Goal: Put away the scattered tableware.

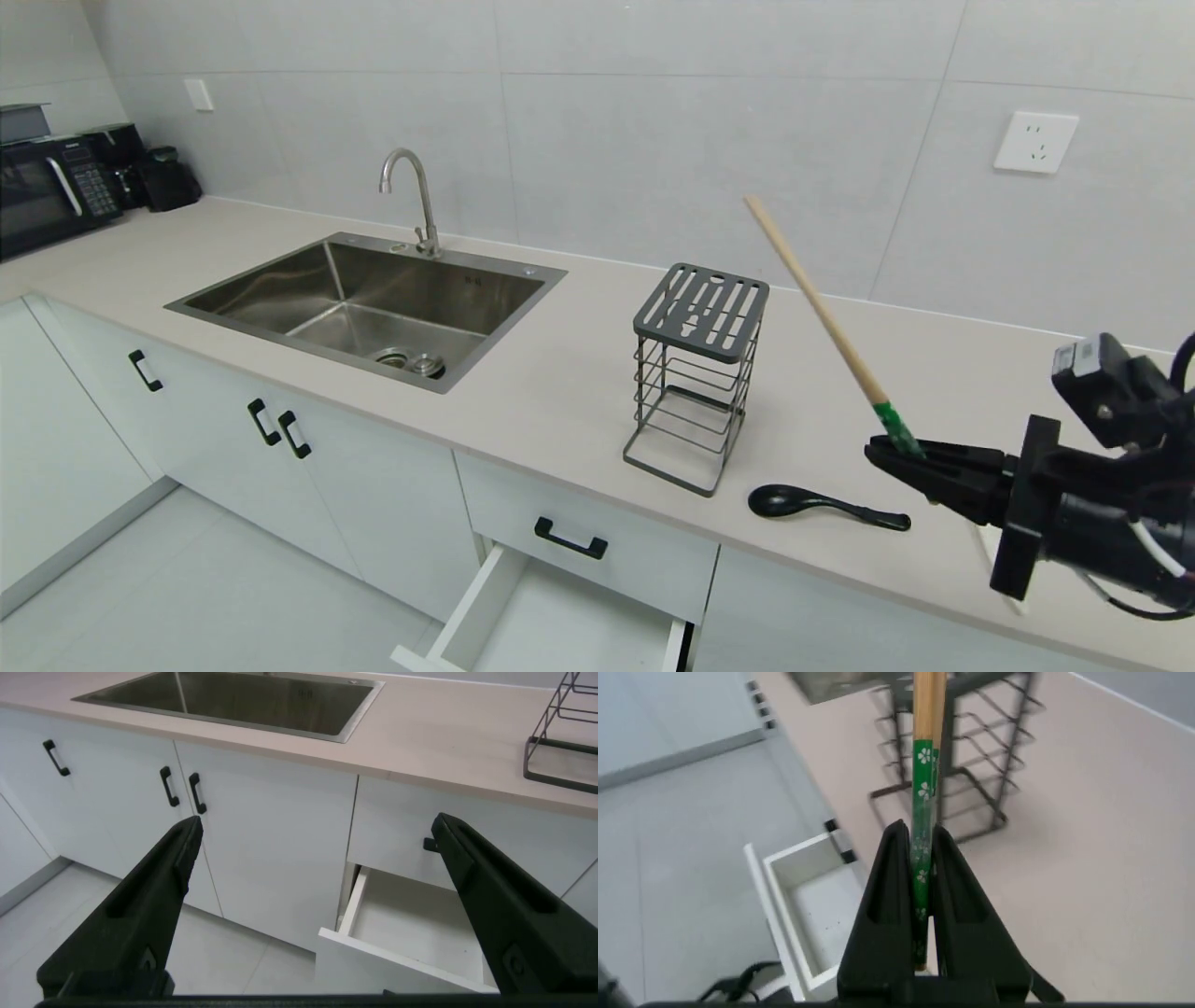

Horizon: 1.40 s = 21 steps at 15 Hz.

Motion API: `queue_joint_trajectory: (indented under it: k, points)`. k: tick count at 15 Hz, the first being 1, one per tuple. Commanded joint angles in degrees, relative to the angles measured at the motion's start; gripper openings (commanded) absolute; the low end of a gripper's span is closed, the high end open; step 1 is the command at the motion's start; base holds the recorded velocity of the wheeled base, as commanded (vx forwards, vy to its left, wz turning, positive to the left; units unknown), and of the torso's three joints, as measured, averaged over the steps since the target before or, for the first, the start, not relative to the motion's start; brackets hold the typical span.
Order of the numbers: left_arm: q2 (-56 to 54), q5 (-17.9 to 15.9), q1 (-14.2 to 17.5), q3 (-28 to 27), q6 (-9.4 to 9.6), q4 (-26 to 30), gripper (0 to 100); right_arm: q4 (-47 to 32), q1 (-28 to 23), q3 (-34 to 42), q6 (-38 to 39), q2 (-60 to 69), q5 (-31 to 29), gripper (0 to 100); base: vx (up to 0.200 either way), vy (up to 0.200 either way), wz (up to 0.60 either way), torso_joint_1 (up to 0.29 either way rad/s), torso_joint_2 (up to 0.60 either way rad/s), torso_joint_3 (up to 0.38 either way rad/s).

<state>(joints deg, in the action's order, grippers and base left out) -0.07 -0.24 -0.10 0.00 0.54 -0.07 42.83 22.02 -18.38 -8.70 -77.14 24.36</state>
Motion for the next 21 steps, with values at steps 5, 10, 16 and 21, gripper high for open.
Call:
queue_joint_trajectory:
  k: [5,10,16,21]
  points:
    - [0.07,-0.02,0.01,0.00,-0.01,-0.01,100,-11.01,11.03,-2.97,-12.39,-10.13,3.59,0,0.000,0.000,0.00,0.000,0.00,0.000]
    - [0.07,-0.02,0.01,0.00,-0.01,-0.01,100,-11.01,17.27,-0.78,-12.39,-13.91,-1.07,0,0.000,0.000,0.00,0.000,0.00,0.000]
    - [0.07,-0.02,0.01,0.00,-0.01,-0.01,100,-11.71,22.37,-1.48,-11.60,-15.41,-5.11,0,0.000,0.000,0.00,0.000,0.00,0.000]
    - [0.07,-0.02,0.01,0.00,-0.01,-0.01,100,-11.62,26.94,-8.51,-10.63,-23.14,-13.81,0,0.000,0.000,0.00,0.000,0.00,0.000]
